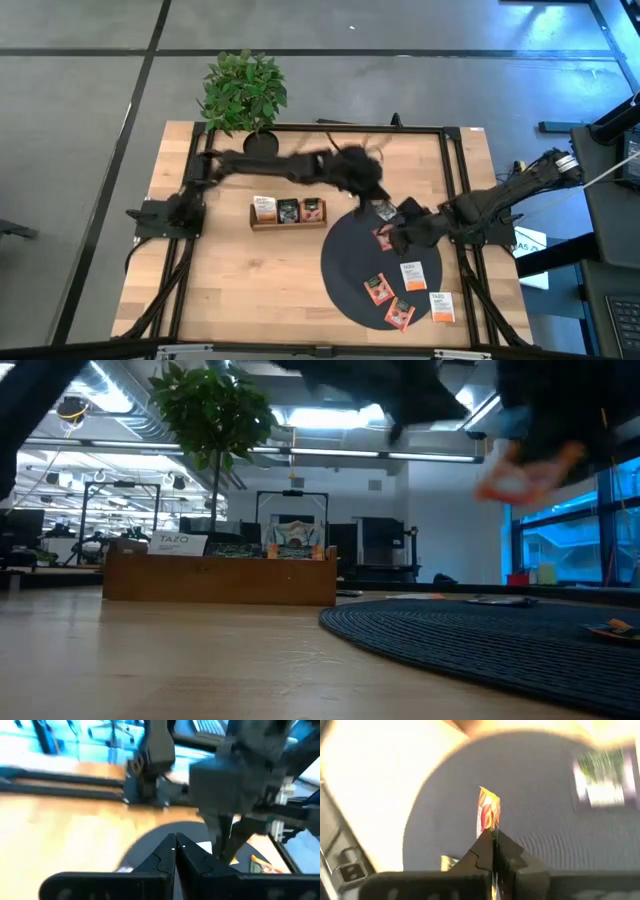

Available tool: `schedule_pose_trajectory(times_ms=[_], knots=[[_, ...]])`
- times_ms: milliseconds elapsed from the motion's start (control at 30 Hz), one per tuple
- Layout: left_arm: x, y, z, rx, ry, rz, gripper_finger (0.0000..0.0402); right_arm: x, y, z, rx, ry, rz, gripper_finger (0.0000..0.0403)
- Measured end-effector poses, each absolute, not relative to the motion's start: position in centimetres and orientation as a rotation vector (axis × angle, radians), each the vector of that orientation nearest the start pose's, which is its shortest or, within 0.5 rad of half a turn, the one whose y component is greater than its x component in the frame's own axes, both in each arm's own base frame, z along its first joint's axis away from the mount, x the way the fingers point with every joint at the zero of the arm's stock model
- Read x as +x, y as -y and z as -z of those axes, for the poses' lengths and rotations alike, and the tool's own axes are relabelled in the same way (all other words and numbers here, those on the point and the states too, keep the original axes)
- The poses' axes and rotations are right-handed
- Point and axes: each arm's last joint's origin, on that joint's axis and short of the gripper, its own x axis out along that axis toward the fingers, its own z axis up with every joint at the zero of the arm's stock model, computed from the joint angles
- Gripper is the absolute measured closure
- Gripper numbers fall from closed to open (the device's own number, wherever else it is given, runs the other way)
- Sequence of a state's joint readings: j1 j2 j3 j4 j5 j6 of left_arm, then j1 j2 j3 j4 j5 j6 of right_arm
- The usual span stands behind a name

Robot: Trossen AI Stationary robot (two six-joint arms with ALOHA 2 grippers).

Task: Pick & Place Tea
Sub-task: Put the top orange tea bag into the right section of the wooden organizer

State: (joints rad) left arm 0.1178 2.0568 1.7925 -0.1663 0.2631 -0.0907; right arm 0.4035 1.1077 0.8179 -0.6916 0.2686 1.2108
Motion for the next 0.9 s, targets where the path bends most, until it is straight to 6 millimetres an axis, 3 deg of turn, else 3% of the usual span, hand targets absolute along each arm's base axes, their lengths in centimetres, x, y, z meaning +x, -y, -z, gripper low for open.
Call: schedule_pose_trajectory(times_ms=[167,267,367,533,733,900], knots=[[43.4,-5.3,-34.8,-0.147,-0.453,0.107,0.0395,22.1,-5.1,-28.1,0.608,-0.789,0.371,0.0399],[40.7,-4.4,-38.0,-0.140,-0.431,0.103,0.0395,24.0,-3.6,-29.5,0.490,-0.801,0.300,0.0399],[38.6,-2.4,-40.2,-0.093,-0.422,0.048,0.0396,26.5,-2.5,-30.6,0.403,-0.804,0.256,0.0399],[34.8,0.9,-43.3,-0.006,-0.399,-0.088,0.0395,31.6,-1.1,-30.6,0.263,-0.866,0.123,0.0399],[31.3,3.4,-44.5,0.038,-0.459,-0.171,0.0395,37.8,0.2,-29.3,0.133,-0.939,-0.042,0.0399],[28.8,4.5,-44.7,0.022,-0.517,-0.284,0.0394,41.8,1.2,-27.6,0.017,-1.050,-0.099,0.0399]])
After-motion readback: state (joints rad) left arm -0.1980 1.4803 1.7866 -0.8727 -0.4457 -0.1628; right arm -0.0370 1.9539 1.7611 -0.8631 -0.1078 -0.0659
